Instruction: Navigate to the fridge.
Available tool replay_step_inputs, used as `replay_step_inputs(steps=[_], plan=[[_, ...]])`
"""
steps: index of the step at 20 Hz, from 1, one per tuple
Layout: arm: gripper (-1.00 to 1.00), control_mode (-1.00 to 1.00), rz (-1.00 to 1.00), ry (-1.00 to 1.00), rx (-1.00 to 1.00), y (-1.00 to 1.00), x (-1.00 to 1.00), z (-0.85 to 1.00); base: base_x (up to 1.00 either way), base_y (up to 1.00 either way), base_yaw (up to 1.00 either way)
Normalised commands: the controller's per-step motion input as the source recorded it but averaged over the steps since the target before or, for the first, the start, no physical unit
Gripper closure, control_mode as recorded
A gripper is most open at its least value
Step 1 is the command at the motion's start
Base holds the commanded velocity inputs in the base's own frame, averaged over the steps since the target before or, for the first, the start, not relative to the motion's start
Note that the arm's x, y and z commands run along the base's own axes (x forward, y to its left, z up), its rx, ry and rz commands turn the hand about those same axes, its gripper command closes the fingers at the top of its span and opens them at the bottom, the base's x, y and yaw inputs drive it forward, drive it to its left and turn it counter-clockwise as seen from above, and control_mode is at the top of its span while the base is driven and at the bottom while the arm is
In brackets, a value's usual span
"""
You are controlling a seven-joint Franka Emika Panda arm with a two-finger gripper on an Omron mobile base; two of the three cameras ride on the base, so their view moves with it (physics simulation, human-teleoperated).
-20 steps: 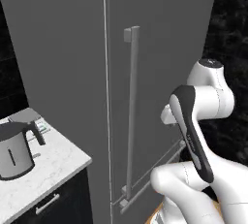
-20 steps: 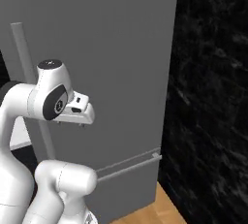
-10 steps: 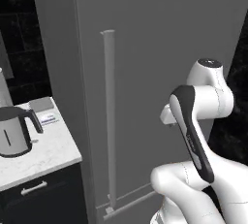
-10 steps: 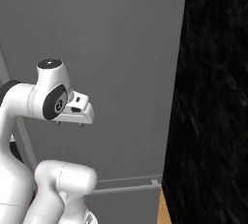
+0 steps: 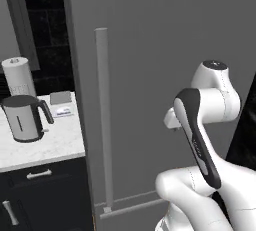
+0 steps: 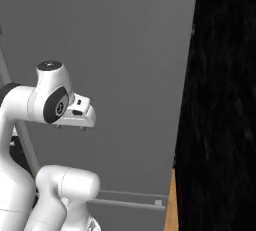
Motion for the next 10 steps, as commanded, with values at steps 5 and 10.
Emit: replay_step_inputs(steps=[5, 10], plan=[[-1.00, 1.00, 0.00, 0.00, 0.00, 0.00, 0.00, 0.00, -0.10, -0.54, 0.11], [-1.00, 1.00, 0.00, 0.00, 0.00, 0.00, 0.00, 0.00, 0.00, -0.09, -0.01]])
